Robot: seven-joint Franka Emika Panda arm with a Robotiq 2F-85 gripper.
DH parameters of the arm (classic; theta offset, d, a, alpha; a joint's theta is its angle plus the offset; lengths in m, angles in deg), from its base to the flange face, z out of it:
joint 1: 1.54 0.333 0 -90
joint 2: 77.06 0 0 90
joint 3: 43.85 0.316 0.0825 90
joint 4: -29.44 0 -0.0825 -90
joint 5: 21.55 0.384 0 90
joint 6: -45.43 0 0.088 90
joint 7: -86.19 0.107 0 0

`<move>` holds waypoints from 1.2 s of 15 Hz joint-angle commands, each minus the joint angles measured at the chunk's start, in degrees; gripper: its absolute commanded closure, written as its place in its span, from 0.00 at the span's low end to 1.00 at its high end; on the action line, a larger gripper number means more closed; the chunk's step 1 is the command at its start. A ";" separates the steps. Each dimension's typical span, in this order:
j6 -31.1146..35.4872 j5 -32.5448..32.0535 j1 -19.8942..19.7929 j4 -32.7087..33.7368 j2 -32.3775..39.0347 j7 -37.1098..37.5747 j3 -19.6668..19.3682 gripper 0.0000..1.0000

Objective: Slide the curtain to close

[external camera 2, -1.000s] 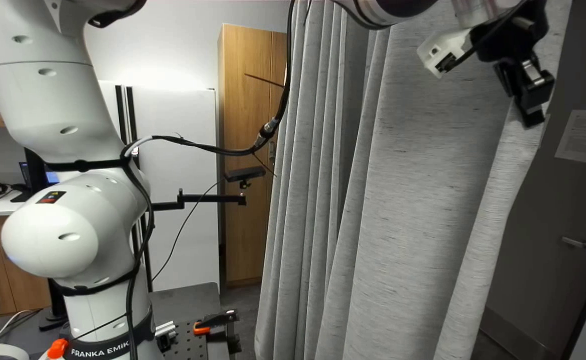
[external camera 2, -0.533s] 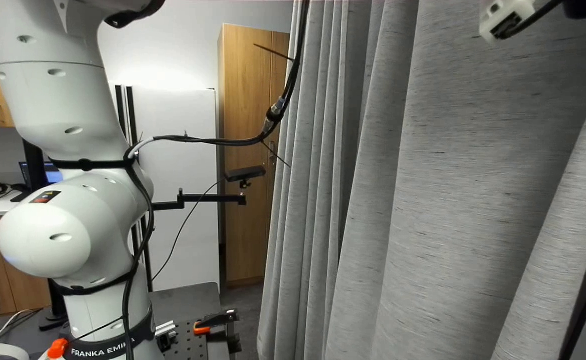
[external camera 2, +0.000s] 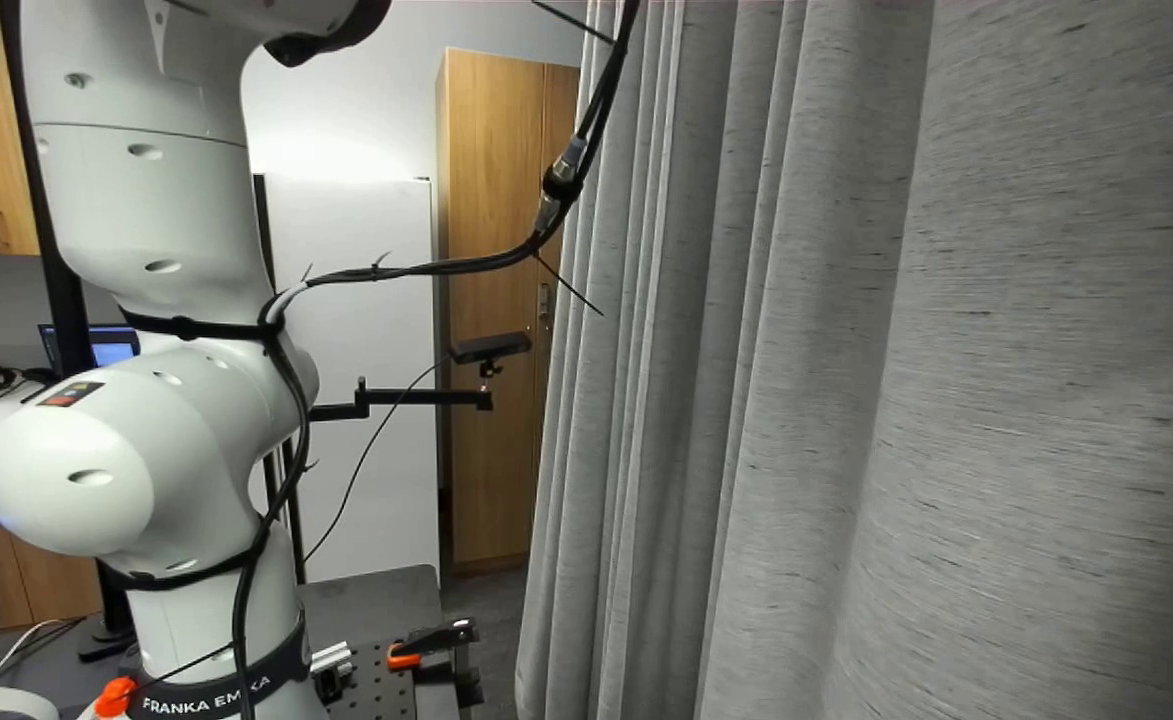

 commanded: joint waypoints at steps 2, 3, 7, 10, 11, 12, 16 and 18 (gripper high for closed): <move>-9.99 10.29 -8.58 10.43 10.59 -2.74 -3.68 1.00; -12.09 12.58 -10.67 12.60 12.56 -2.83 -4.03 1.00; -20.43 20.79 -19.33 21.70 19.88 -2.00 -3.85 1.00; -24.23 25.58 -26.66 26.87 24.47 -0.79 -2.05 1.00; -25.22 27.07 -28.94 28.33 25.77 -0.39 -1.27 1.00; -26.22 28.20 -30.97 29.76 27.04 -0.12 -0.46 1.00; -26.94 30.91 -36.82 31.16 29.29 -0.33 3.11 1.00; -26.63 31.17 -38.19 31.89 29.62 -0.32 4.68 1.00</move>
